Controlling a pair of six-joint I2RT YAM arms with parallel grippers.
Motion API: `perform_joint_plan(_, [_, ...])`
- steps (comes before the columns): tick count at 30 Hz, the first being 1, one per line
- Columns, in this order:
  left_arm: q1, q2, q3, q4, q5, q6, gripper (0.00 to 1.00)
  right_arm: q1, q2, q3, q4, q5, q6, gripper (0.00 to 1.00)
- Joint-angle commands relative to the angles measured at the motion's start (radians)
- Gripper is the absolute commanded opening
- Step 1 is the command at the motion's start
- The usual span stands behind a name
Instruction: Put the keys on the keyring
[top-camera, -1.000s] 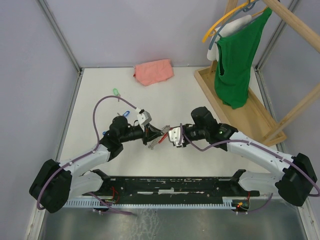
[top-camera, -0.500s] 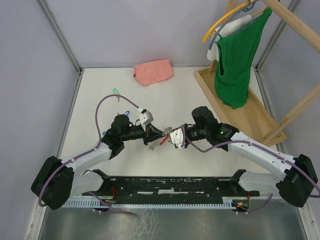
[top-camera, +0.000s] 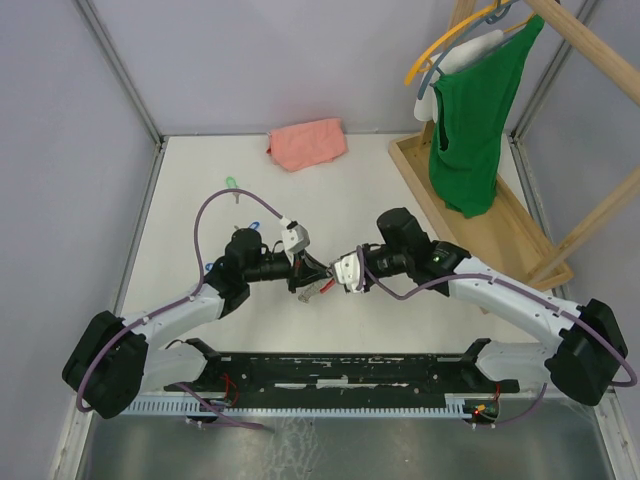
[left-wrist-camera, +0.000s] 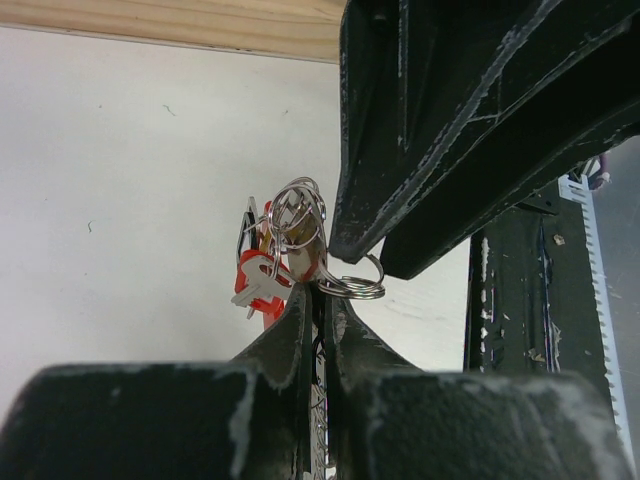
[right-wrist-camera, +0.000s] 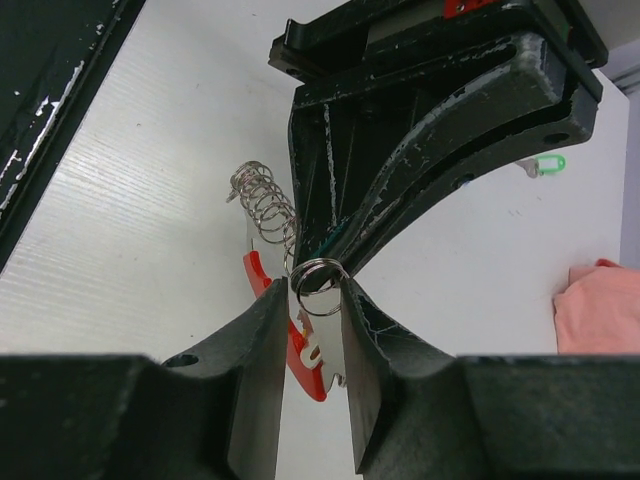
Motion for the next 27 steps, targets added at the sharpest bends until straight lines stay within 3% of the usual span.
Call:
perform_joint_plan(1, [-0.006, -0.011, 0.052, 0.037, 0.031, 0.035, 0.03, 0.008, 0.019, 0.055, -0.009, -0.034, -0.018, 0.34])
perform_joint_plan(9, [-0.008, -0.018, 0.050, 0.037, 0.034, 0.035, 0.03, 0.006, 0.047, 0.065, -0.052, -0.008, -0.030, 0.32])
perform_joint_plan(14, [-0.013, -0.019, 0.046, 0.037, 0.028, 0.047, 0.03, 0.007, 0.058, 0.073, -0.047, 0.008, -0.006, 0.22])
perform_joint_plan(21, [-0.037, -0.038, 0.009, 0.056, -0.047, 0.109, 0.03, 0.007, 0.040, 0.085, -0.038, 0.036, 0.154, 0.04])
perform_joint_plan(27, [-0.061, -0.062, -0.029, 0.105, -0.114, 0.139, 0.03, 0.008, 0.040, 0.097, -0.067, 0.059, 0.334, 0.01])
